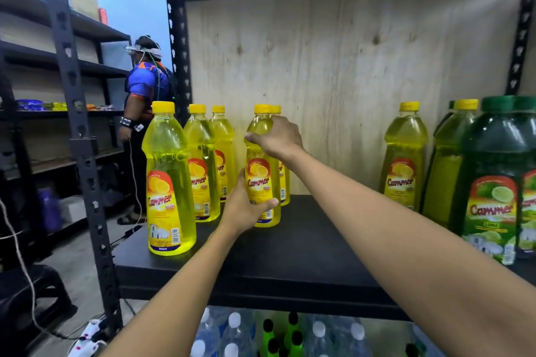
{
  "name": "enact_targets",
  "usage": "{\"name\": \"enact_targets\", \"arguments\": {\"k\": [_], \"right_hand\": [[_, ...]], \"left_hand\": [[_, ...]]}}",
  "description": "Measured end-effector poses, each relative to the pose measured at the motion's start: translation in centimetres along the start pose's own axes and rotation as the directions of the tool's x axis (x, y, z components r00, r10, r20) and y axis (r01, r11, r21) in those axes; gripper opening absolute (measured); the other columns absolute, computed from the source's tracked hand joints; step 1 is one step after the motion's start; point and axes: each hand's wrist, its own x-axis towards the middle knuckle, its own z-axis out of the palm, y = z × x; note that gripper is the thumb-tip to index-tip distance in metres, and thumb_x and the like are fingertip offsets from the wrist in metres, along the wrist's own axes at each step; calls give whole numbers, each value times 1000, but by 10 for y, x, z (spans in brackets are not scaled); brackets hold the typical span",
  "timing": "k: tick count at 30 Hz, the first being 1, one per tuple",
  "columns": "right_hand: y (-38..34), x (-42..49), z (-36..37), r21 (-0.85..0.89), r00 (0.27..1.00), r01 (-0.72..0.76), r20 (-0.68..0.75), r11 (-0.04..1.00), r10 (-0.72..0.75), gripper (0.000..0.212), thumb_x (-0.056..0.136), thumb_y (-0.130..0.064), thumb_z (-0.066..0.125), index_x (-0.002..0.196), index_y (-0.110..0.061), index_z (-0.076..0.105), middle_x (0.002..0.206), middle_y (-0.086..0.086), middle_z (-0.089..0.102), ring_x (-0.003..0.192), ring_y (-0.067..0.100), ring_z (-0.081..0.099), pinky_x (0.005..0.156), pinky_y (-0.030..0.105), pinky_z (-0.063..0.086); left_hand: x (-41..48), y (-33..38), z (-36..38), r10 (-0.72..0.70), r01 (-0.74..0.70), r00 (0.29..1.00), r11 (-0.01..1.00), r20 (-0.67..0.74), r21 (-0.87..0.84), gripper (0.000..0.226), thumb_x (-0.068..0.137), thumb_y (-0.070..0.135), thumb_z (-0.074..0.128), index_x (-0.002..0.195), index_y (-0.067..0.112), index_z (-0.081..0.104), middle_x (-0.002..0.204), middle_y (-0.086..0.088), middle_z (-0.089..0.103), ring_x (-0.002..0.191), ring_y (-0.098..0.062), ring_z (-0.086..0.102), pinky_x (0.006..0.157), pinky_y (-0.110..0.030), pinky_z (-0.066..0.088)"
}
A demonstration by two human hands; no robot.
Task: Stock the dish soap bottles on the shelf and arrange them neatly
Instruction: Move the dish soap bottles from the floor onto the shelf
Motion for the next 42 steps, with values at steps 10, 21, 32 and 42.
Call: {"name": "enact_targets", "arguments": {"k": [10,21,32,42], "right_hand": [[92,11,-160,-151,886,-192,-451,970,105,63,83,-16,60,143,-23,41,140,17,43,130,42,38,104,44,37],[147,41,-170,-182,914,-313,-324,932,244,74,83,-15,67,145,-14,25,126,19,57,117,40,56,93,43,53],[102,-30,-145,-322,954,83,-248,943,-169,84,68,-15,80,143,-20,42,114,13,68,105,39,63,90,48,53],[-8,-71,-130,-137,958,179,-200,974,-204,78,70,-30,88,137,-12,51,126,10,66,120,32,59,94,36,48]], "left_hand": [[-29,131,86,430,-430,903,902,16,-37,50,81,18,73,128,25,57,127,5,57,117,-13,58,99,-23,46],[-12,174,208,7,59,939,981,344,-182,80,70,31,85,135,17,41,129,-7,58,116,-27,59,92,-34,49],[-58,180,176,-66,106,976,977,207,-187,91,79,30,76,146,12,19,141,-12,33,124,-31,51,102,-42,48],[-95,136,38,-31,28,998,999,-63,-44,96,84,49,71,151,5,18,147,-15,31,134,-33,41,110,-39,37]]}}
